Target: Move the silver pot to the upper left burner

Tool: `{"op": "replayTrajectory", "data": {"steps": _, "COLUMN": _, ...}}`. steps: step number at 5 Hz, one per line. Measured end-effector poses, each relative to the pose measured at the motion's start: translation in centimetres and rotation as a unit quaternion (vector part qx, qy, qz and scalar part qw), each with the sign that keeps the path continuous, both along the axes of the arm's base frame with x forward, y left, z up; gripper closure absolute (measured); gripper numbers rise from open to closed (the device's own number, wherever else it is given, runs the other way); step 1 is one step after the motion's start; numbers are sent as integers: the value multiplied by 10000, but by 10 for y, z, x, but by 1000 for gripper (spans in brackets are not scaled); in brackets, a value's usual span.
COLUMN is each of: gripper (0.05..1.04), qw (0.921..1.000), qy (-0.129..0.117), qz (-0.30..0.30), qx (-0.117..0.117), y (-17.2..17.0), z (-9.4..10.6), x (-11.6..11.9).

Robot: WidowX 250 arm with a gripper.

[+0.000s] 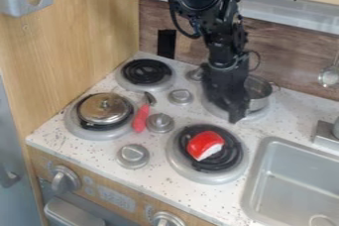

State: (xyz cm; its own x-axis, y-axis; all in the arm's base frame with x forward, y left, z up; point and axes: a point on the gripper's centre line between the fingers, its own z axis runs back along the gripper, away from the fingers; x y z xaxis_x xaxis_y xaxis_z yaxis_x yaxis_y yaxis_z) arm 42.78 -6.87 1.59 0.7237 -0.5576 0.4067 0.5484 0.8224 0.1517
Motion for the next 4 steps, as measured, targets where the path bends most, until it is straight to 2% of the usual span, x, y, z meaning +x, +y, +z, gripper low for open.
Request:
{"op": "replayTrajectory", "data": {"steps": 2, "gripper": 85, "qw": 9989, "qy": -298, "qz": -54, "qx": -368, "y": -17, "z": -8, "x": 44}}
{"op": "replayTrajectory", "data": {"steps": 3, "gripper": 85, "qw": 9981, "qy": -387, "qz": -166, "qx": -460, "y": -25, "z": -13, "x": 61}}
{"op": "replayTrajectory", "data": {"steps": 4, "gripper": 85, "qw": 9980, "qy": -439, "qz": -220, "qx": -406, "y": -26, "z": -18, "x": 73}}
